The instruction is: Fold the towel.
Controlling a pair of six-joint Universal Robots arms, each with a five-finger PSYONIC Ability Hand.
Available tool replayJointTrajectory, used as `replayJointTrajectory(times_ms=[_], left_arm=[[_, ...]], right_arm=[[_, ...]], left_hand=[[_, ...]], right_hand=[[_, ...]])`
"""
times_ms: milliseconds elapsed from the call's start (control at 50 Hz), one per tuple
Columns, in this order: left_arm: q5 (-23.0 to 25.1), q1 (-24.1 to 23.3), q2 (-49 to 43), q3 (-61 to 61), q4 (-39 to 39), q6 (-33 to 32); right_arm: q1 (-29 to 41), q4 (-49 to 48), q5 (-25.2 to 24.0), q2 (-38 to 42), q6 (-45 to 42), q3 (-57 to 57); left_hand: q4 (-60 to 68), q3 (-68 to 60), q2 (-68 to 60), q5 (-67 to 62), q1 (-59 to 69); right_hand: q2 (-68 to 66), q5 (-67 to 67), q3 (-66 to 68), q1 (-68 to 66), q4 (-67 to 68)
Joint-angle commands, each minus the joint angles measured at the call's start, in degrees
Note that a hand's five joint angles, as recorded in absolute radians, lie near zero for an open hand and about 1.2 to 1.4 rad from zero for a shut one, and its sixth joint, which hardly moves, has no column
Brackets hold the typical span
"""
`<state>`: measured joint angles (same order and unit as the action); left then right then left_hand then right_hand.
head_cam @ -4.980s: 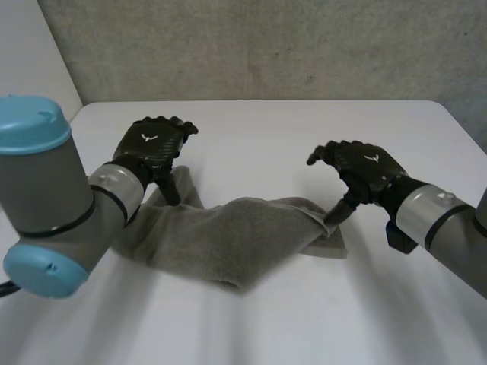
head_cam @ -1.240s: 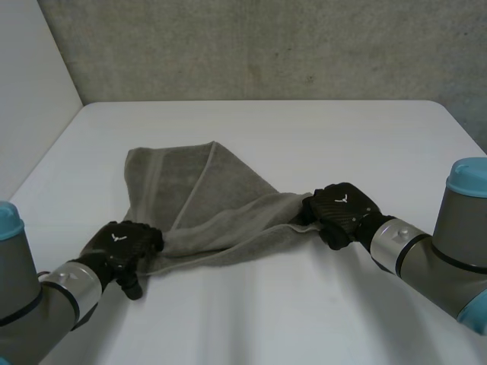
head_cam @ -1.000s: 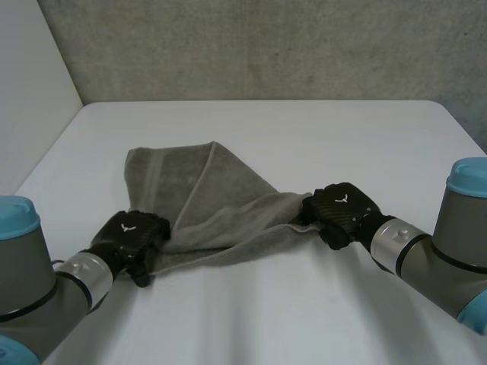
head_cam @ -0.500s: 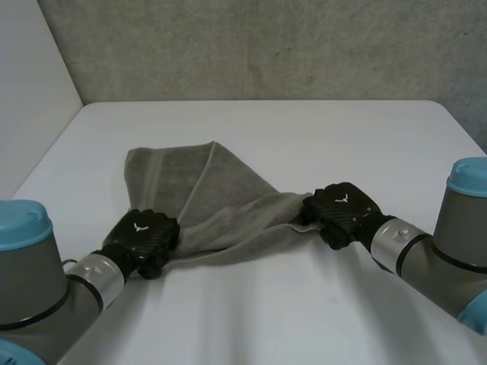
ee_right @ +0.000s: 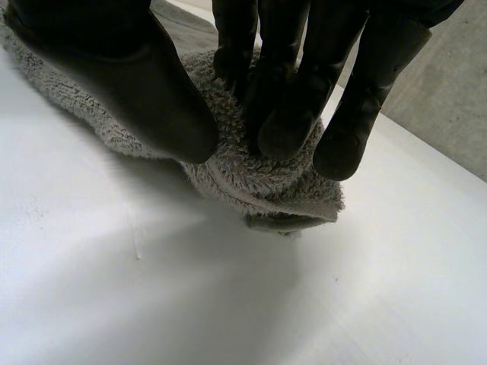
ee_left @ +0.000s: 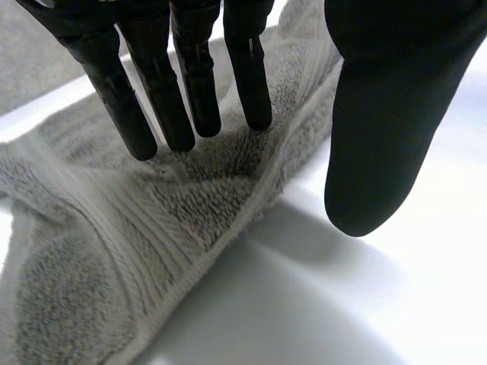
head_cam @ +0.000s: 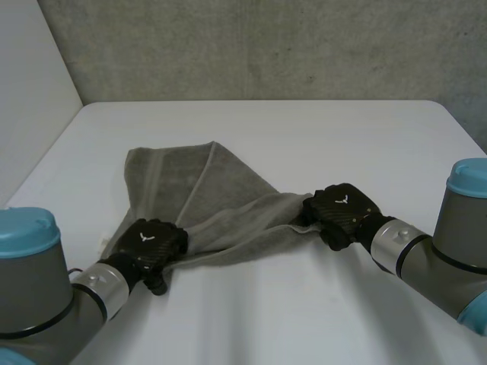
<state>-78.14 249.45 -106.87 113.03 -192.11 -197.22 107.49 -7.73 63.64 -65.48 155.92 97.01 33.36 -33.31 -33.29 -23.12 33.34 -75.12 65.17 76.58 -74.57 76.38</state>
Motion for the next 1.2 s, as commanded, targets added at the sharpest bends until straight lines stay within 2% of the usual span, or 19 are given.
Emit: replayJointTrajectory(times_ms=[20, 160, 280, 320, 400, 420, 440, 460, 500, 560, 640, 660, 760, 860, 920, 1040, 1080, 1200], left_arm=[[-0.17, -0.02, -2.99, -2.2, -0.37, -0.09], [-0.17, -0.02, -3.43, -3.43, -0.55, 0.17], [-0.08, -0.28, -5.1, -4.05, -0.63, 0.17], [-0.08, -1.07, -6.06, -4.49, -0.81, 0.17], [-0.08, -1.52, -6.94, -4.75, -1.16, 0.17], [-0.08, -1.69, -6.94, -4.93, -1.25, 0.17], [-0.08, -1.69, -6.94, -4.93, -1.25, 0.17], [-0.17, -1.69, -6.86, -5.36, -1.25, 0.17], [-0.35, -1.78, -6.07, -5.63, -1.34, 0.17], [-2.02, -1.78, -2.37, -6.6, -1.25, 0.17], [-4.65, -3.0, 8.31, -8.7, -1.51, 0.78], [-4.65, -3.01, 8.35, -8.71, -1.51, 0.79], [-5.53, -3.98, 21.68, -14.23, -1.78, 4.12], [-5.45, -3.98, 26.62, -19.5, -1.08, 6.41], [-5.36, -3.89, 26.63, -22.84, 0.06, 6.5], [-5.09, -3.89, 23.64, -26.72, 3.58, 6.32], [-4.92, -3.71, 17.78, -28.82, 6.47, 5.89], [-4.92, -3.62, 8.0, -31.65, 8.77, 5.53]], right_arm=[[0.0, 0.0, -0.01, 0.0, -0.09, 0.02], [0.0, 0.0, -0.01, 0.0, -0.17, 0.02], [0.0, 0.0, -0.01, 0.0, -0.17, 0.02], [0.0, 0.0, -0.01, 0.0, -0.17, 0.02], [0.0, 0.0, -0.01, 0.0, -0.17, -0.07], [0.09, 0.0, -0.01, -0.09, -0.17, -0.16], [0.09, 0.0, -0.01, -0.09, -0.17, -0.16], [0.09, 0.09, 0.08, -0.17, -0.17, -0.33], [0.0, 0.26, -0.1, -0.7, -0.09, -0.86], [-0.18, 0.88, 0.17, -3.08, 0.27, -2.09], [-0.61, 2.72, 0.26, -11.75, 1.58, -4.72], [-0.61, 2.72, 0.26, -11.78, 1.58, -4.73], [-0.88, 7.63, 0.08, -20.9, 5.7, -12.09], [-1.14, 13.6, -1.23, -26.0, 7.73, -19.64], [-1.32, 18.0, -2.03, -28.29, 7.74, -24.74], [-3.51, 24.78, -2.65, -27.86, 6.95, -30.57], [-5.62, 27.85, -3.96, -24.72, 5.72, -33.02], [-4.57, 32.43, -4.32, -17.31, 1.67, -35.22]], left_hand=[[4.27, -4.32, -4.35, -4.51, 4.3], [5.78, -5.83, -5.86, -6.02, 5.81], [16.04, -16.1, -16.12, -16.29, 16.07], [24.4, -24.45, -24.48, -24.64, 24.43], [30.68, -30.73, -30.76, -30.92, 30.71], [38.67, -38.72, -38.75, -38.91, 38.7], [38.75, -38.8, -38.83, -38.99, 38.78], [46.56, -46.61, -46.64, -46.8, 46.59], [46.64, -46.69, -46.71, -46.88, 46.66], [46.64, -46.69, -46.71, -46.88, 46.66], [46.64, -46.69, -46.71, -46.88, 46.66], [46.64, -46.69, -46.71, -46.88, 46.66], [46.64, -46.69, -46.71, -46.88, 46.66], [46.64, -46.69, -46.71, -46.88, 46.66], [46.64, -46.69, -46.71, -46.88, 46.66], [46.64, -46.69, -46.71, -46.88, 46.66], [46.64, -46.69, -46.71, -46.88, 46.66], [46.64, -46.69, -46.71, -46.88, 46.66]], right_hand=[[-4.88, 4.83, 3.42, -5.43, 3.62], [-4.88, 4.83, 3.42, -5.43, 3.62], [-4.88, 4.83, 3.42, -5.43, 3.62], [-4.88, 4.83, 3.42, -5.43, 3.62], [-4.88, 4.83, 3.42, -5.43, 3.62], [-4.88, 4.83, 3.42, -5.43, 3.62], [-4.88, 4.83, 3.42, -5.43, 3.62], [-4.88, 4.83, 3.42, -5.43, 3.62], [-4.88, 4.83, 3.42, -5.43, 3.62], [-4.88, 4.83, 3.42, -5.43, 3.62], [-4.88, 4.83, 3.42, -5.43, 3.62], [-4.88, 4.83, 3.42, -5.43, 3.62], [-4.88, 4.83, 3.42, -5.43, 3.62], [-4.88, 4.83, 3.42, -5.43, 3.62], [-4.88, 4.83, 3.42, -5.43, 3.62], [-4.88, 4.83, 3.42, -5.43, 3.62], [-4.88, 4.83, 3.42, -5.43, 3.62], [-4.88, 4.83, 3.42, -5.43, 3.62]])
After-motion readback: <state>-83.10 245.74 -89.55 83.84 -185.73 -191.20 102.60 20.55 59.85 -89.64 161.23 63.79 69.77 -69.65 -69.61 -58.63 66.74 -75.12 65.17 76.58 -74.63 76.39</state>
